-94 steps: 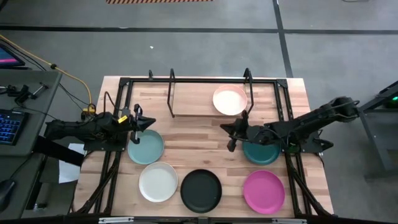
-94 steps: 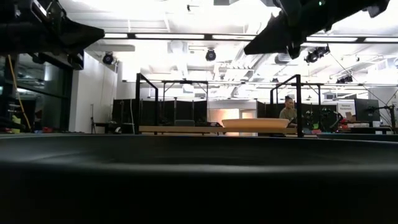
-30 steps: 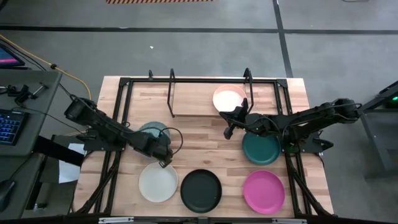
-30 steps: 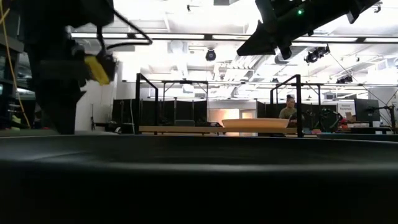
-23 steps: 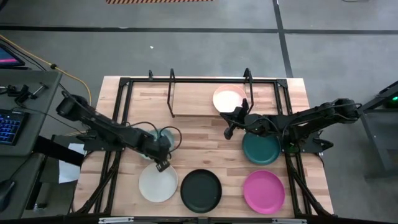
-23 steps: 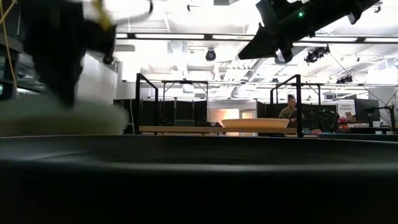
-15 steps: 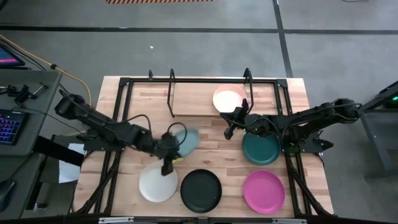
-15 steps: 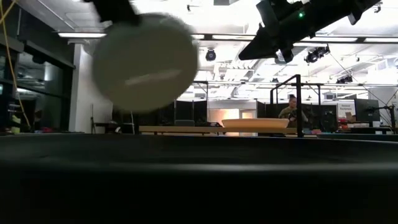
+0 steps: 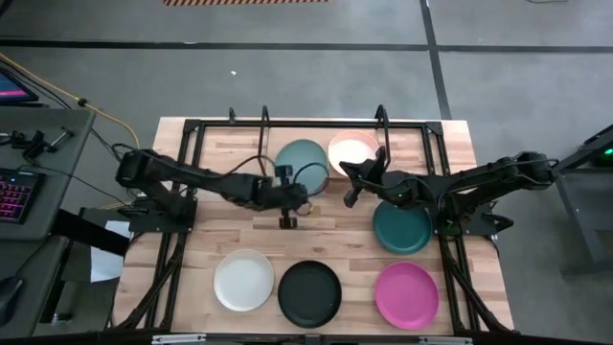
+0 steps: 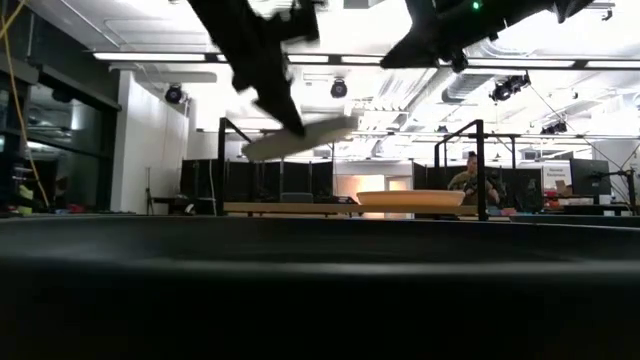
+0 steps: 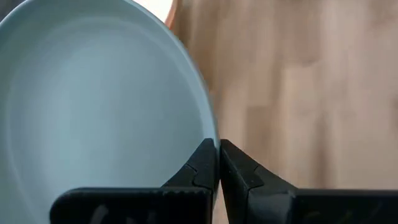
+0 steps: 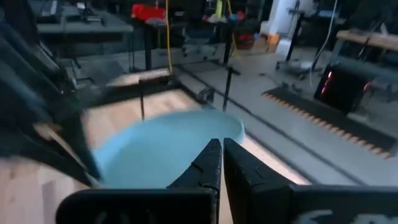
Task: Place and stack plates onto a shelf
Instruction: Stack the light blue plate on top of the light orange plate on the shelf
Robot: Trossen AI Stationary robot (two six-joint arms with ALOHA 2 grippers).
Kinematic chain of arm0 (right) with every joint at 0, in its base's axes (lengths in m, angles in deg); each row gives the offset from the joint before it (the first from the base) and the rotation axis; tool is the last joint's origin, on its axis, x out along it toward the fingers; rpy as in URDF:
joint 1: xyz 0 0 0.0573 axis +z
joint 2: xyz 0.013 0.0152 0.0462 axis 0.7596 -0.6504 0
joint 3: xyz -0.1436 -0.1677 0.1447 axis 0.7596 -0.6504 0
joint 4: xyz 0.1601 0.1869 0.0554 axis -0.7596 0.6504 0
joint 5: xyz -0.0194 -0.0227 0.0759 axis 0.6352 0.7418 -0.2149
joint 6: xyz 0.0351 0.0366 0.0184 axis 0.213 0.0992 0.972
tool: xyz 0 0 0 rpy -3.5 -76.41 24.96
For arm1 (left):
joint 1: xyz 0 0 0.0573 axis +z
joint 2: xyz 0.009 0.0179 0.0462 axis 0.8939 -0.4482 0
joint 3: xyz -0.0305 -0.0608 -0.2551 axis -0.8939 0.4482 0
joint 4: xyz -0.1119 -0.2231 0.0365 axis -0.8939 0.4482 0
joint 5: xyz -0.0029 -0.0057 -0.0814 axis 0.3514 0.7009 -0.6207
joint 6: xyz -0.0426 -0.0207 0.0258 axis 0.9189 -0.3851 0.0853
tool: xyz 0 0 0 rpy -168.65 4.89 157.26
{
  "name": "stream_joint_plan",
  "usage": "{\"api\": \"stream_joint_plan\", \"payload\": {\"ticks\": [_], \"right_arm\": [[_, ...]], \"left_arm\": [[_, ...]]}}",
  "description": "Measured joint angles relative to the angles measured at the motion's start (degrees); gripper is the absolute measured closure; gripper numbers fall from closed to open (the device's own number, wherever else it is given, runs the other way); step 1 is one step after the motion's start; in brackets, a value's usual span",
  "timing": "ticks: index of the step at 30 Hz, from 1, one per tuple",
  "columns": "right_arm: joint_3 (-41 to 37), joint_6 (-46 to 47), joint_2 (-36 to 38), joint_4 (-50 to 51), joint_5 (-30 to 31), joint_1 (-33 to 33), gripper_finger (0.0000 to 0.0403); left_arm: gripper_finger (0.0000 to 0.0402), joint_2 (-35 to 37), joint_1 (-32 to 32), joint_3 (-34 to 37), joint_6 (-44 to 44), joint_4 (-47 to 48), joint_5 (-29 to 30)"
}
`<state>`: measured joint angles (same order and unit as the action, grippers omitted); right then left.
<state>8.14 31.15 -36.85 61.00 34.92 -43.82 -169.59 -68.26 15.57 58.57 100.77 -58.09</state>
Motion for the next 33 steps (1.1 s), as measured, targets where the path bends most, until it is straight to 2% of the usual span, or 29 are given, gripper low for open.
{"api": "stream_joint_plan", "payload": {"ticks": [7, 12, 24, 33], "right_arm": [[2.9, -3.3, 0.3, 0.2, 1.2, 0.0, 0.0402], [2.9, -3.8, 0.2, 0.7, 1.2, 0.0, 0.0402], [2.9, -2.8, 0.2, 2.4, 1.1, 0.0, 0.0402], [2.9, -2.8, 0.2, 2.4, 1.1, 0.0, 0.0402]], "left_arm": [[0.0400, -6.2, 7.6, 0.0, -4.4, -1.6, 3.2], [0.0400, -8.8, 11.0, 0.0, -8.1, -6.9, -0.7], [0.0390, -11.7, 15.1, 0.0, -11.5, -8.5, -3.1], [0.0387, -11.5, 14.6, 0.0, -13.9, -8.5, -5.7]]}}
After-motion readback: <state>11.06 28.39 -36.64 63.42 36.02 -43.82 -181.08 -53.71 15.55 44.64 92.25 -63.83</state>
